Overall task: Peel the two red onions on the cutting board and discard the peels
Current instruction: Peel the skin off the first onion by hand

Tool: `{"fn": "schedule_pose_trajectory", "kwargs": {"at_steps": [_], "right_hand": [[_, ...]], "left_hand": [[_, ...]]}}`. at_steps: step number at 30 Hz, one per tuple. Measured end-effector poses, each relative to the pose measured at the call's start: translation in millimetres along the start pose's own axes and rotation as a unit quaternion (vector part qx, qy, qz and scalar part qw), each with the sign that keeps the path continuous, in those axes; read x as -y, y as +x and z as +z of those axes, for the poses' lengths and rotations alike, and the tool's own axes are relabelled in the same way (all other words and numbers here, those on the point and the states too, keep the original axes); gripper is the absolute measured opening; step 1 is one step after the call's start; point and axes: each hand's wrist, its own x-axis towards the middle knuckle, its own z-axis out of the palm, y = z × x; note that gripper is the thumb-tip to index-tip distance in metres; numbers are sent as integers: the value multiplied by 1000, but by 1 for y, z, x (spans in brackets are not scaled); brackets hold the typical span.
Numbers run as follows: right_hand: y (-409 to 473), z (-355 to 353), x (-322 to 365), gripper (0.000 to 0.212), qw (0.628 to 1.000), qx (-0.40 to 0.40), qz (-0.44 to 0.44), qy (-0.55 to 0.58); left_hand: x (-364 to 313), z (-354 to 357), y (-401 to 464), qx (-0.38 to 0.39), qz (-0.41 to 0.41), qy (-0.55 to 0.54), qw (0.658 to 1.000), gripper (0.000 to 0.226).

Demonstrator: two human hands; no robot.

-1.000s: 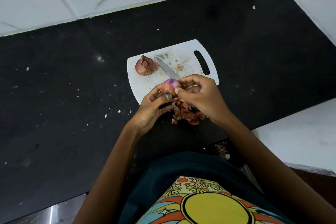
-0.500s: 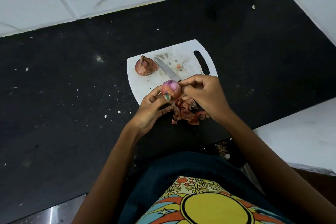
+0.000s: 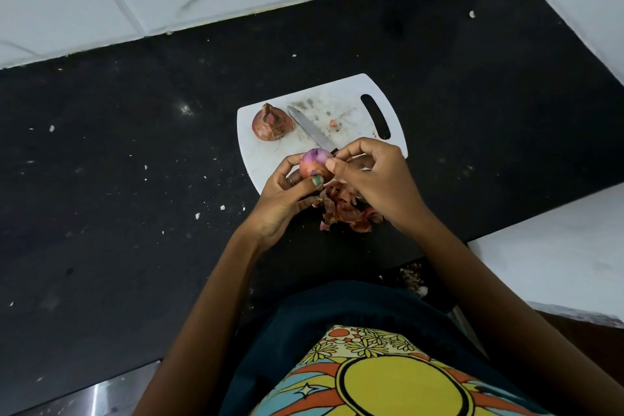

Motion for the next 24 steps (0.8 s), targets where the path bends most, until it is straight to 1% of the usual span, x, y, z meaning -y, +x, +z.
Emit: {"fn": "schedule_pose_trajectory", "kwargs": {"at_steps": [4, 8, 11, 14, 18, 20, 22, 24], "right_hand": [[3, 0, -2, 13, 1000, 15, 20, 4], [6, -3, -3, 9, 998, -12, 37, 42], [8, -2, -7, 11, 996, -27, 54, 58], [10, -1, -21, 13, 997, -42, 64, 14], [6, 1, -36, 14, 991, -37, 35, -121], [5, -1, -39, 2, 985, -7, 34, -167], [4, -2, -38, 14, 980, 18, 34, -194], [3, -3, -29, 17, 982, 7, 21, -187]], "left_hand": [[0, 0, 0, 5, 3, -1, 1000, 32], [1, -1, 0, 23, -3, -11, 1000, 38], [2, 0, 0, 29, -13, -24, 999, 37], [2, 0, 0, 45, -20, -37, 998, 44], [1, -3, 0, 37, -27, -58, 997, 55], [2, -3, 0, 28, -29, -59, 997, 53], [2, -2, 1, 20, -25, -56, 998, 48], [2, -1, 0, 12, -22, -56, 998, 41]]}}
